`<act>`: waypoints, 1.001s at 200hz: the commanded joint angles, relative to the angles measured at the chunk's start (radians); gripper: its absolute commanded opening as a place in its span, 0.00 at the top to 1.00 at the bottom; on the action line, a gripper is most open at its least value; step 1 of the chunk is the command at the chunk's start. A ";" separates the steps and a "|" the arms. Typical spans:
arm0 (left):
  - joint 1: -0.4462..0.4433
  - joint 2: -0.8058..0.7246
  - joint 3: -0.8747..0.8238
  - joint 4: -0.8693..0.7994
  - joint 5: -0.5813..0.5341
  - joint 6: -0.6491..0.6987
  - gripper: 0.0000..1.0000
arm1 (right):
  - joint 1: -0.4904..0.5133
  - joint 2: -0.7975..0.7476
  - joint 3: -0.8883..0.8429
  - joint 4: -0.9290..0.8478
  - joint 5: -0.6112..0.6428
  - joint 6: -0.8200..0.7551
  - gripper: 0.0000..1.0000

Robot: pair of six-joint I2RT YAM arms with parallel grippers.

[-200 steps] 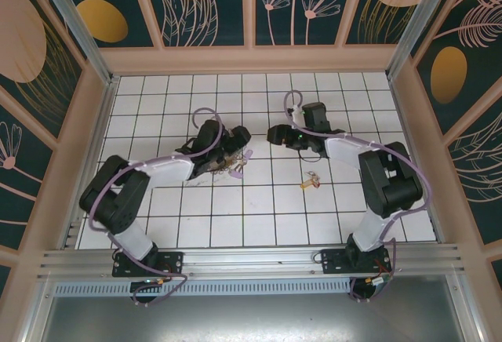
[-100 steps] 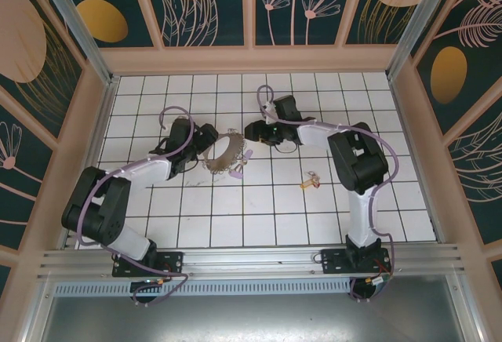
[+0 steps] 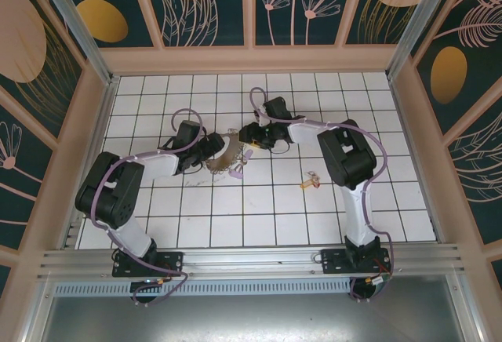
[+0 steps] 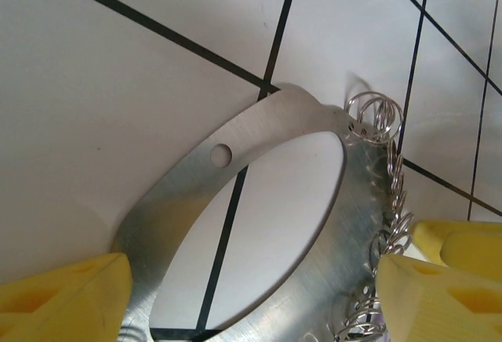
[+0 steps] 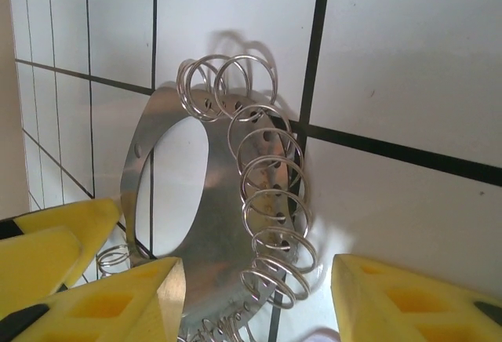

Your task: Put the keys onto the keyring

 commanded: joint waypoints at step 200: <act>-0.049 0.079 0.042 0.014 0.061 0.025 0.22 | -0.039 -0.002 -0.072 0.238 -0.098 0.133 0.81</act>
